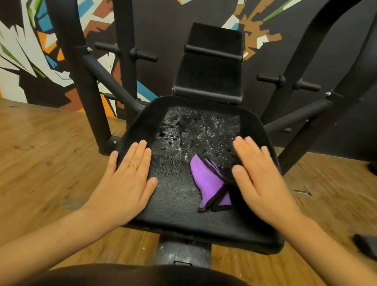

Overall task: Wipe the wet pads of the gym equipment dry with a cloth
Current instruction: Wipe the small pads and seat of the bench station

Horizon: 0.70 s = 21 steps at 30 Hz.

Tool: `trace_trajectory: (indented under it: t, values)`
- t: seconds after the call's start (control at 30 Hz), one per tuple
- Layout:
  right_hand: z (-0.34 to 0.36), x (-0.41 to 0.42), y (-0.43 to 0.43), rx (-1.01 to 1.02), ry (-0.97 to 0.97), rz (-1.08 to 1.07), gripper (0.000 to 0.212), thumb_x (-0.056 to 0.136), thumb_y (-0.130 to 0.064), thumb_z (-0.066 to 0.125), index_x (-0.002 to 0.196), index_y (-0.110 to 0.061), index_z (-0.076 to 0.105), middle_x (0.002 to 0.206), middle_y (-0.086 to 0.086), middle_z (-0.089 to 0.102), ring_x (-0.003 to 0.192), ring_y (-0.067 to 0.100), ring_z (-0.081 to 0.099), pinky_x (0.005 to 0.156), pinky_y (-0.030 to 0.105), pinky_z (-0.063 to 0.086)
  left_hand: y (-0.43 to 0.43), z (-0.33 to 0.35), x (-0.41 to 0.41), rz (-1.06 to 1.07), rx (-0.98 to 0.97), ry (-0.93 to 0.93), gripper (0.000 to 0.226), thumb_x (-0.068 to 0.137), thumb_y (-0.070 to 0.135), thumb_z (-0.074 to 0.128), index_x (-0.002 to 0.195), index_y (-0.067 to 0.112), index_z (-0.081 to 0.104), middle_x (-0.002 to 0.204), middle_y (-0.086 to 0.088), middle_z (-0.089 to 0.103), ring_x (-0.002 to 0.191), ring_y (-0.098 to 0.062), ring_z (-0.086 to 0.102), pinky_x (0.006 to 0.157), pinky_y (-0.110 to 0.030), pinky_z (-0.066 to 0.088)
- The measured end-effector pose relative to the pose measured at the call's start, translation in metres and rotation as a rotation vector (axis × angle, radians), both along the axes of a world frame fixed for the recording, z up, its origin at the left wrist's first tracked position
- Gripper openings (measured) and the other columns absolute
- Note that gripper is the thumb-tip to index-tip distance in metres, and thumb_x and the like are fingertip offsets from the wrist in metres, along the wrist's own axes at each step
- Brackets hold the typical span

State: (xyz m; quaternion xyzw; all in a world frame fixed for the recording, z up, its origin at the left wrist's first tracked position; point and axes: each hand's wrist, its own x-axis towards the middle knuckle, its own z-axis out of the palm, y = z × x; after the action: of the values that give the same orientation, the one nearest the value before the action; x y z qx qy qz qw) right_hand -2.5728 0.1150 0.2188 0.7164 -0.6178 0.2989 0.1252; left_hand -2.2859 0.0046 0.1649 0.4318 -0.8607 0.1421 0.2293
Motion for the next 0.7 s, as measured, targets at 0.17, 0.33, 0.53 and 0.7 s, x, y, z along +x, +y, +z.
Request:
trace_trajectory:
  t: [0.17, 0.33, 0.53, 0.7]
  values:
    - [-0.007, -0.040, -0.011, 0.064, -0.033, -0.310, 0.057, 0.104, -0.034, 0.028, 0.152, -0.004, 0.034, 0.159, 0.013, 0.035, 0.152, 0.029, 0.018, 0.123, 0.042, 0.015, 0.020, 0.034, -0.042, -0.431, -0.042, -0.106, 0.072, 0.102, 0.048, 0.027, 0.158, 0.003, 0.022, 0.168, -0.015, 0.014, 0.156, -0.027, 0.011, 0.124, -0.048, 0.018]
    - [-0.015, -0.044, -0.015, 0.065, -0.028, -0.347, 0.048, 0.105, -0.017, 0.039, 0.148, 0.003, 0.039, 0.157, 0.020, 0.036, 0.152, 0.033, 0.018, 0.123, 0.038, 0.014, 0.011, 0.047, -0.095, -0.711, -0.327, -0.465, 0.061, 0.107, 0.045, 0.028, 0.156, 0.010, 0.034, 0.165, -0.008, 0.028, 0.154, -0.023, 0.020, 0.124, -0.050, 0.019]
    - [-0.017, -0.044, -0.017, 0.086, -0.032, -0.371, 0.053, 0.106, -0.022, 0.038, 0.155, -0.003, 0.033, 0.164, 0.014, 0.027, 0.155, 0.026, 0.013, 0.124, 0.036, 0.013, 0.012, 0.033, -0.117, -0.652, -0.250, -0.365, 0.065, 0.105, 0.053, 0.026, 0.153, 0.012, 0.042, 0.161, -0.005, 0.037, 0.148, -0.022, 0.034, 0.118, -0.046, 0.032]
    - [-0.015, -0.043, -0.016, 0.087, -0.049, -0.384, 0.053, 0.107, -0.023, 0.037, 0.156, -0.004, 0.032, 0.165, 0.012, 0.025, 0.155, 0.023, 0.013, 0.124, 0.033, 0.010, 0.023, 0.023, -0.116, -0.496, -0.171, -0.210, 0.069, 0.104, 0.054, 0.023, 0.154, 0.009, 0.040, 0.162, -0.008, 0.033, 0.148, -0.024, 0.035, 0.116, -0.042, 0.035]
